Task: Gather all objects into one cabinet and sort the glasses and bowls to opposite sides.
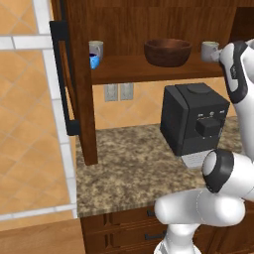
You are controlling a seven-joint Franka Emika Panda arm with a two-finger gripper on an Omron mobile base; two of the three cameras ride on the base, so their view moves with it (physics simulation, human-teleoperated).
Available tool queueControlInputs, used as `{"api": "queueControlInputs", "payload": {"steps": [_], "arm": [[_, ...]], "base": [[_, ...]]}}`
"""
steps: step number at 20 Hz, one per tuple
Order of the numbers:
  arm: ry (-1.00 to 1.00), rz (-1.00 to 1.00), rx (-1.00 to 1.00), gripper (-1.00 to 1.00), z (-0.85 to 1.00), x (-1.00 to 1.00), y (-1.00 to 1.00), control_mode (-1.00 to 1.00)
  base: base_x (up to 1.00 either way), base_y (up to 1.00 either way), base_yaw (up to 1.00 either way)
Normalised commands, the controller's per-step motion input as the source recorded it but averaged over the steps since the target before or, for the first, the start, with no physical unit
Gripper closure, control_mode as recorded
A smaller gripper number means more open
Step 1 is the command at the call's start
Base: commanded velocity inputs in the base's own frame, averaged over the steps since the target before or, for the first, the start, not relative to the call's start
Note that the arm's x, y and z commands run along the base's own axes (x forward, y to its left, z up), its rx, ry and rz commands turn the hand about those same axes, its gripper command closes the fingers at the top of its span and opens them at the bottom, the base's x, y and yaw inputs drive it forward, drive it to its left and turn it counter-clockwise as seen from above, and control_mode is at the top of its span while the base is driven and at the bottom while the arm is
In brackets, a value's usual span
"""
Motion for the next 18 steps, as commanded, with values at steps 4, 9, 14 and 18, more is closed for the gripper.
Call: {"api": "queueControlInputs", "payload": {"steps": [4,9,14,18], "arm": [[0.0,-0.03,0.0,-1.0,0.0,0.22,-0.28,-1.0],[0.0,-0.01,0.0,-1.0,0.0,0.21,-0.28,-1.0],[0.0,0.0,0.0,-1.0,0.0,0.35,-0.07,-1.0],[0.0,0.0,0.0,-1.0,-0.03,0.28,-0.03,-1.0]], "base": [[0.0,0.0,0.0],[0.0,0.0,0.0],[0.0,0.0,0.0],[0.0,0.0,0.0]]}}
